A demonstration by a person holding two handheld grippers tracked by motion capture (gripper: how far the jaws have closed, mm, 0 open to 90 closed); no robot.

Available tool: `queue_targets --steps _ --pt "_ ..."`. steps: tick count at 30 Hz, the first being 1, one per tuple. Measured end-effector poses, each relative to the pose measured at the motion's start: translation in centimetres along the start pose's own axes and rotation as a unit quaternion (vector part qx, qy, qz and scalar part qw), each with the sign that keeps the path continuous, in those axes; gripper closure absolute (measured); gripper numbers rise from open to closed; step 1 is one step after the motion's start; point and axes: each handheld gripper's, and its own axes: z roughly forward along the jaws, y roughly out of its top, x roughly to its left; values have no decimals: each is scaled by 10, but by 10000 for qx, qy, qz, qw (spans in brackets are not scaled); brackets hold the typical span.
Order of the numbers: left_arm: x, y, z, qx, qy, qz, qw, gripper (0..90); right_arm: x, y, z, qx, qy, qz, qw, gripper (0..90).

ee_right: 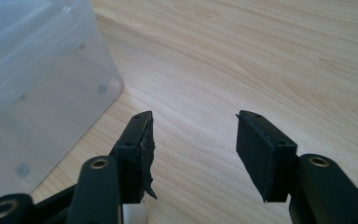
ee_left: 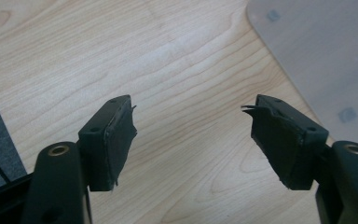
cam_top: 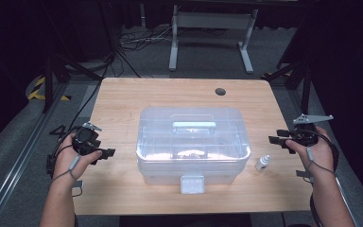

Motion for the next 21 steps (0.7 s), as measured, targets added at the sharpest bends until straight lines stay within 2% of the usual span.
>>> queue_targets --steps 5,7,15,18,21 --pt "-8 5 -12 -125 -75 58 9999 326 -1 1 -1 -51 -65 -12 10000 455" --pt "-9 6 -16 -180 -98 84 9998 326 -1 1 -1 -75 -92 -97 9999 449" --pt "-18 9 -28 -357 -137 78 9992 320 7 5 -8 -220 3 -154 9996 452" --pt "-22 11 -33 -407 -169 157 9989 320 10 7 -9 -268 46 -254 9993 450" --pt "-24 12 -35 -442 -193 206 9986 320 12 7 -10 -246 79 -238 9994 450"
